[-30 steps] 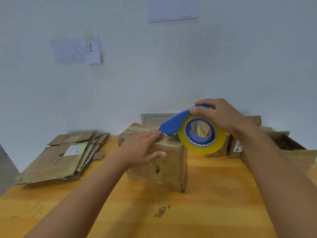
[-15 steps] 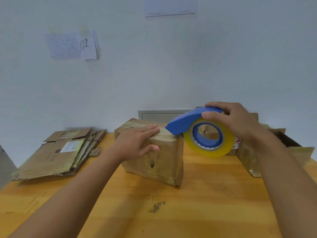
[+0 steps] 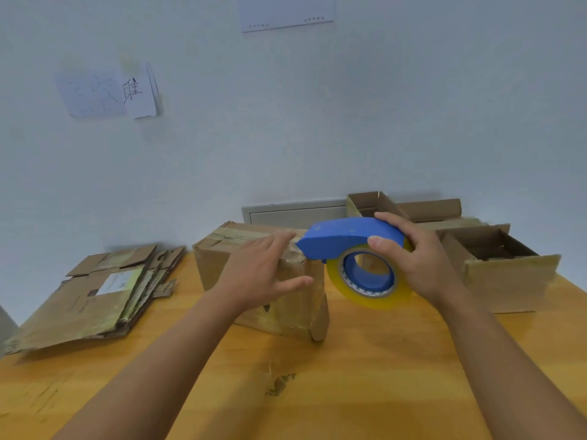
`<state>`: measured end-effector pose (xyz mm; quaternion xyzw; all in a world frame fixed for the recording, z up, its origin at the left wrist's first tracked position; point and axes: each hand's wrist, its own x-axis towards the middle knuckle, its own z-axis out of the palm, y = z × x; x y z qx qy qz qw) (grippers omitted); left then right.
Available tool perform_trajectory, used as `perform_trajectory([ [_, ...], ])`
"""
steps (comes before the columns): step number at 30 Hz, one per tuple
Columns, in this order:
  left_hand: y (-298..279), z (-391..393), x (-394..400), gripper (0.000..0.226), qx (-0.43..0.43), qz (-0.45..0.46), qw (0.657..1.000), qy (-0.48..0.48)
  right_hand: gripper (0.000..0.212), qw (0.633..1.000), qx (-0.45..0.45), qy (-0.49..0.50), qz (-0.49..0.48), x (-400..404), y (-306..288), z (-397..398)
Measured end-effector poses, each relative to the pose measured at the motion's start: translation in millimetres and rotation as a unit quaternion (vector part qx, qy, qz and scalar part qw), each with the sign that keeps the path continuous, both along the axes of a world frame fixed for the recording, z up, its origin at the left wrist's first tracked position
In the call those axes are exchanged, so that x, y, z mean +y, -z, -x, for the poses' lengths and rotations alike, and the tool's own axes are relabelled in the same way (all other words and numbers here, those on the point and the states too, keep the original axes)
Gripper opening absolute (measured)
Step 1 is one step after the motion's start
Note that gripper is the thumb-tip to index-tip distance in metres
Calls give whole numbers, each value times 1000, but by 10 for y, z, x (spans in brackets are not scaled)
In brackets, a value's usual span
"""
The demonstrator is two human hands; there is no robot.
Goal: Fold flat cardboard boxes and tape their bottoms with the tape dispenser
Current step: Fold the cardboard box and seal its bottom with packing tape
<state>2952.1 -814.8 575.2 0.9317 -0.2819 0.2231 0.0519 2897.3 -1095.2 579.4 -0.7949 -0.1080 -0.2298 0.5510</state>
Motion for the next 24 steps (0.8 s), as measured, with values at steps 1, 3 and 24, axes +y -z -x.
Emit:
perform_trajectory([
  [1, -8, -28, 8, 87, -6, -11, 1000, 13, 55, 1000, -2, 2, -11, 25, 48, 3],
  [3, -19, -73, 41, 81, -10, -22, 999, 39, 53, 999, -10, 9, -30, 99, 143, 14],
  [24, -26, -141, 143, 78, 42, -29, 997, 59, 73, 997, -2, 26, -72, 53, 542, 515],
])
